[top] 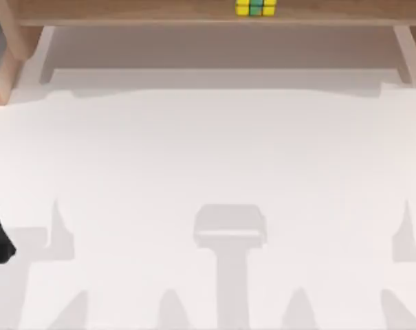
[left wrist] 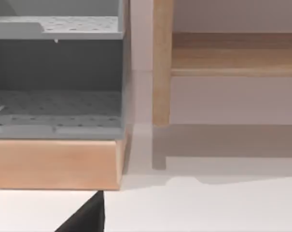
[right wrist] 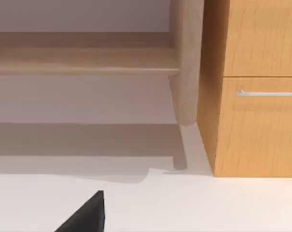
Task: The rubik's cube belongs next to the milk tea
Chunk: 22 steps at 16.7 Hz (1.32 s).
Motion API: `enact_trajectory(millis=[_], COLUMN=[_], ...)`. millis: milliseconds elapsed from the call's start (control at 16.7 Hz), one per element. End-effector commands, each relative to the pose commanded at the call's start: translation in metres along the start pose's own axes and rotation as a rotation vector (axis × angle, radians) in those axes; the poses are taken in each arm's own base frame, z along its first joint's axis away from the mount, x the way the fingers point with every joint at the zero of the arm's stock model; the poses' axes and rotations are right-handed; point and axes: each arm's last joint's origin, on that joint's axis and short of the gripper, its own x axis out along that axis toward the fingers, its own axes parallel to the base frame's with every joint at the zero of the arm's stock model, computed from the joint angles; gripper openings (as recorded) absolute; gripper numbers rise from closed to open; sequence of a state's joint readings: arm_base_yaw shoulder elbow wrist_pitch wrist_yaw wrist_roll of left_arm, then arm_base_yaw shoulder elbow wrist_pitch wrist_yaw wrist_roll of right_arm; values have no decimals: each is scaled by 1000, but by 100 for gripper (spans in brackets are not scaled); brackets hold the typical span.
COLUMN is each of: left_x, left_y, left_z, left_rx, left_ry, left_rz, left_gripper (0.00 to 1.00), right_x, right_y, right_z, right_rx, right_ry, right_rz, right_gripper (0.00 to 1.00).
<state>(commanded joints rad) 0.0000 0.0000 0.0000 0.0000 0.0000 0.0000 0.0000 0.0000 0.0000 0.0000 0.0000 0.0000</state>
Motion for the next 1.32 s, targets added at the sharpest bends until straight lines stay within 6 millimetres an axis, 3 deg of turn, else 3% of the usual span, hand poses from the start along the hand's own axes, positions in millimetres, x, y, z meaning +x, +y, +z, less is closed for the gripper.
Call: enact_trajectory(millis=[180,300,480,660,840,1020,1140,1320], left_x=[0,0,0,0,0,0,0,0], left_y=[0,0,0,0,0,0,0,0], left_z=[0,0,0,0,0,0,0,0], left_rx=[0,0,0,0,0,0,0,0], left_ry=[0,0,0,0,0,0,0,0], left_rz=[0,0,0,0,0,0,0,0], left_gripper=[100,100,100,100,100,100,100,100], right_x=[0,1,8,31,74,135,179,234], right_y=[0,1,4,12,30,62,93,147], right_z=[3,17,53,97,134,148,140,106], right_rx=[-1,-4,-7,-2,11,22,25,22], right_ry=[-6,-35,-97,-149,-172,-158,-133,-85], right_rz=[-2,-10,-30,-51,-65,-69,-66,-54], right_gripper=[100,100,100,100,100,100,100,100])
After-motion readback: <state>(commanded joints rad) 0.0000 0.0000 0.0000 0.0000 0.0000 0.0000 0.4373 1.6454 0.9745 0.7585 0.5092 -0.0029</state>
